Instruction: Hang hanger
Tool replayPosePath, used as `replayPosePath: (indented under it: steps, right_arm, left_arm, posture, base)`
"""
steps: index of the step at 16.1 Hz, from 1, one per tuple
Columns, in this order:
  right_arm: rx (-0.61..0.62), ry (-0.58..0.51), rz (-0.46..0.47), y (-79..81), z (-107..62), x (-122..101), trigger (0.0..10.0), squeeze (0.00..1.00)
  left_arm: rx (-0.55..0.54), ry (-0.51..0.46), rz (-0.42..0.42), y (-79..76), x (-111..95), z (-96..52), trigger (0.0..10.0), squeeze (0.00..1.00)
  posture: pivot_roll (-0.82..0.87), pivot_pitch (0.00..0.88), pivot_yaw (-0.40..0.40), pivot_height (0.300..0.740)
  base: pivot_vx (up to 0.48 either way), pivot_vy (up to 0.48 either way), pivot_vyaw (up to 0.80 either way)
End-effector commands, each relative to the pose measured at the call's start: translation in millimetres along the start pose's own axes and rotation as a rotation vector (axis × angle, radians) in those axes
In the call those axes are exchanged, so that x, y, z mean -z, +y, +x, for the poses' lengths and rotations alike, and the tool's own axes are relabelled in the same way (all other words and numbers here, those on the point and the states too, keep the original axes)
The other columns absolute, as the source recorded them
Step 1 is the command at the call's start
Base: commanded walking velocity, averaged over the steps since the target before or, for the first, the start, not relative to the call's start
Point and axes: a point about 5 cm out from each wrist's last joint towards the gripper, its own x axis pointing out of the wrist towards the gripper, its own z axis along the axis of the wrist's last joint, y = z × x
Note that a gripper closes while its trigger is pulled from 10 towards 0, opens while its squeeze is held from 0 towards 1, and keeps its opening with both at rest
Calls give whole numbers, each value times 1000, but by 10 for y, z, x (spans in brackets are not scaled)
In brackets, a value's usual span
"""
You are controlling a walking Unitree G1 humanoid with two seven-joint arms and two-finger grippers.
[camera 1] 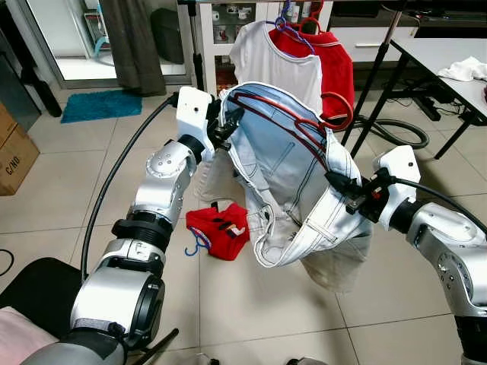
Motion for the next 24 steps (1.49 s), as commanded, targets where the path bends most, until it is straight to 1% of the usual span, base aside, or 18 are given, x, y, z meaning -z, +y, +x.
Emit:
replayPosePath:
  steps: [1,8,14,16,18,20,21,22,23,24]
  right_arm:
    - [-13,-73,-31,28,4,-186,0,0]
    - [-34,-44,-52,34,-28,-158,0,0]
    - [-51,-18,-72,29,-65,-150,0,0]
    - [-70,13,-99,33,-82,-135,0,0]
    - [-136,113,-167,92,-115,-24,0,0]
    - [-177,212,-153,167,-140,159,0,0]
    - [-180,305,-119,233,-218,352,0,0]
    - [-179,320,-113,247,-247,377,0,0]
    - [-173,340,-104,253,-296,402,0,0]
    - [-173,356,-103,252,-323,415,0,0]
  left_arm:
    - [-3,-5,24,5,-46,35,0,0]
    - [5,-7,33,18,-50,39,0,0]
    - [7,21,50,67,14,-16,0,0]
    - [1,41,56,82,49,-31,0,0]
    - [6,58,64,84,66,-36,0,0]
    - [45,90,93,78,72,-32,0,0]
    - [150,172,138,62,137,-55,0,0]
    - [183,195,152,54,165,-72,0,0]
    - [248,245,159,31,231,-110,0,0]
    - [284,278,165,21,272,-137,0,0]
  posture:
    - [-135,0,31,740]
    - [-146,0,30,740]
    - [-157,0,14,740]
    - [-167,0,-1,740]
    - [-168,0,-13,740]
    - [-164,22,-13,740]
    - [-163,60,-6,740]
    - [-166,72,-1,740]
    - [-169,85,3,740]
    - [-171,95,5,740]
  base:
    - [0,0,0]
    - [0,0,0]
    - [0,0,0]
    - [0,0,0]
    - [0,0,0]
    - [0,0,0]
    - [0,0,0]
    - [0,0,0]
    - [0,0,0]
    - [0,0,0]
